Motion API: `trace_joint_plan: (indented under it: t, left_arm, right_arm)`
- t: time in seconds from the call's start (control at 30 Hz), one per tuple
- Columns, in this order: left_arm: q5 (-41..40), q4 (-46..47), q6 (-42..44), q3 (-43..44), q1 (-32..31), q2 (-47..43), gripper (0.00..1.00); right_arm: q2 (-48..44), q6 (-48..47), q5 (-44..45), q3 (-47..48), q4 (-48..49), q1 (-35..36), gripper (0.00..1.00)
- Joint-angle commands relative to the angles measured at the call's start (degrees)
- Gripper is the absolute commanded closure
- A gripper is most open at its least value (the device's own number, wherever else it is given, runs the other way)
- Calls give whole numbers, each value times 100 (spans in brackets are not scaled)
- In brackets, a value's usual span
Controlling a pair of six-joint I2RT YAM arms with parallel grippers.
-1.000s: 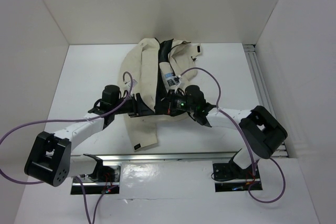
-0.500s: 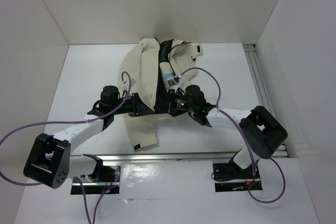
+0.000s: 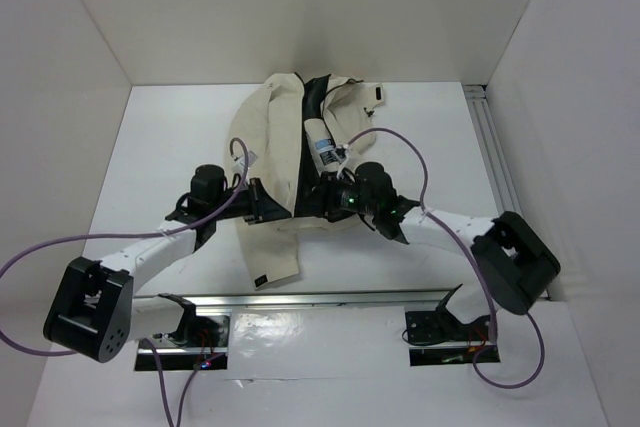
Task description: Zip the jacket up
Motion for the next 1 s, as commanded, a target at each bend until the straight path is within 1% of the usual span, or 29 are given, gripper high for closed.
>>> trace_joint_plan:
  t: [0.0,0.03,0.07,0.1,0.13,0.17,0.2,0.23,0.27,0.3,0.33,0.37,0.47,0.53,0.6,0.7,0.73,0.93,0.97]
  left_arm:
    - [-115,159,-117,-118,53,-275,100]
    - [-176,107,-117,-119,53,-276,100]
    - [-299,-67,-117,-119,53,-354,100]
    - [-370,-165,-117,-49,53,-407,100]
    - [-449,-288,-117,30,53,-408,100]
    - [-510,-341,-117,31,105,-478,100]
    - [-563,-342,-117,31,106,-548,100]
    - [-564,-342,-178,31,106,-549,100]
    - [-651,-342,-179,31,106,-610,100]
    - [-799,-464,-179,161,106,-610,100]
    - [-879,-717,-179,215,106,-662,100]
    - [-1028,-850,-92,285,106,-663,100]
    - [-1178,-1150,-12,478,106,-663,100]
    - [-1179,-1212,-12,479,106,-663,100]
    - [-1179,-1212,41,479,106,-663,100]
    - [-1179,-1212,93,479,106,-663,100]
    - [-1179,-1212,93,479,54,-663,100]
    - [-1126,-1212,93,532,53,-610,100]
    - [-1126,-1212,93,532,1,-610,100]
  right_arm:
    - [-1031,-584,1146,70,-1131,-24,44]
    - [-1242,-637,1854,70,-1777,-24,44]
    - [-1670,-637,2262,70,-2080,-24,44]
    - [-1883,-637,2744,70,-2370,-24,47]
    - [-2086,-559,3202,-69,-2808,-120,59]
    - [-2323,-480,3920,-131,-3038,-181,62]
    - [-2325,-479,4136,-132,-3302,-260,62]
    - [-2229,-531,4338,-45,-3844,-392,62]
    - [-2089,-532,4410,43,-4067,-393,59]
    - [-1757,-671,4410,122,-4234,-393,49]
    - [-1623,-672,4410,210,-4358,-393,47]
    - [-1544,-751,4341,211,-4272,-236,44]
    - [-1543,-831,4340,53,-3868,-24,44]
    - [-1315,-831,4340,105,-3867,-24,47]
    - [-1000,-831,4585,237,-3954,90,47]
    - [-691,-831,4813,457,-4025,90,47]
    - [-464,-883,4884,527,-4025,90,47]
    - [311,-989,4727,949,-3902,20,47]
    - [442,-989,4796,1028,-3902,20,51]
